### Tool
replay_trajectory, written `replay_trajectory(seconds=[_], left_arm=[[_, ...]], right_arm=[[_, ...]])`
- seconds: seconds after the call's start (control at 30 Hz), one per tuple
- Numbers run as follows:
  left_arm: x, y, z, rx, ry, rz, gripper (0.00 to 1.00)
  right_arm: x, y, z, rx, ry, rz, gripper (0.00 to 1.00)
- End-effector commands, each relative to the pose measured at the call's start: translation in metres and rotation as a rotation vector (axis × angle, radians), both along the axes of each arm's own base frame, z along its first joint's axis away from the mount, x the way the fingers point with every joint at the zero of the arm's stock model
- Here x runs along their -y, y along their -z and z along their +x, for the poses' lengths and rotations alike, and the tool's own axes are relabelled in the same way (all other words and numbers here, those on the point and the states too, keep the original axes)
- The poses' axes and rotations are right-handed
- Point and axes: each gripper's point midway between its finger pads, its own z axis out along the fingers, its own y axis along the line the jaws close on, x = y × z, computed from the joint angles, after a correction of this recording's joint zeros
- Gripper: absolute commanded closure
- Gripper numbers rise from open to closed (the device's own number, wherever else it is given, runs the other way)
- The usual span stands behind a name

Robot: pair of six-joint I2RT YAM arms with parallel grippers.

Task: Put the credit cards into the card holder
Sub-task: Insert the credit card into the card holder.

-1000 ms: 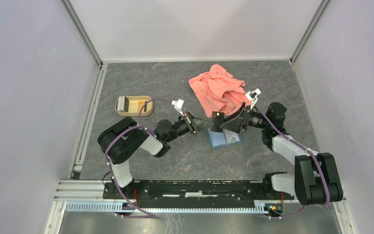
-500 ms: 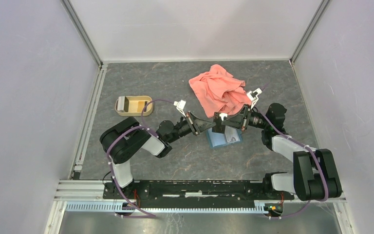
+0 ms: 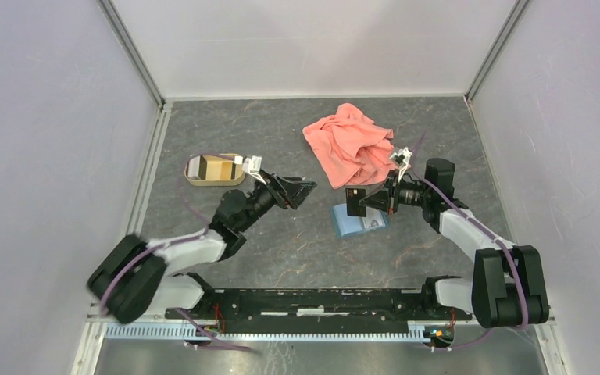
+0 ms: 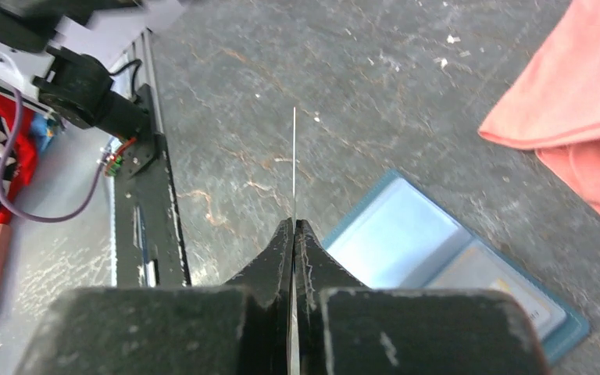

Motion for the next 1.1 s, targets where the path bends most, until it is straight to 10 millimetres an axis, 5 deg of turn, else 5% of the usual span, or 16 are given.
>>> replay_trajectory(seconds=[0.0, 0.13, 0.3, 0.47, 0.73, 1.07], left_arm=[[-0.039, 0.016, 0.012, 0.157, -0.141, 0.508, 0.05], [-0.056, 0.003, 0.005, 0.183, -0.191, 0.524, 0.00], [-0.023, 0.002, -0.014, 0.114, -0.002, 0.405, 0.00], [0.010, 0.028, -0.018, -0.071, 0.106, 0.323, 0.01], [0.060, 0.081, -0.024, -0.246, 0.136, 0.391, 0.17], [0.078, 0.122, -0.021, -0.333, 0.057, 0.535, 0.23]], right_arm=[[0.012, 0.018, 0.004, 0.010, -0.006, -0.076, 1.00], [0.016, 0.035, 0.001, -0.088, -0.038, -0.111, 1.00], [0.028, 0.055, -0.004, -0.174, -0.030, -0.160, 1.00], [0.043, 0.055, 0.011, -0.213, 0.081, -0.121, 1.00], [0.061, 0.066, 0.024, -0.303, 0.186, -0.065, 1.00], [0.066, 0.075, 0.025, -0.386, 0.219, -0.025, 1.00]])
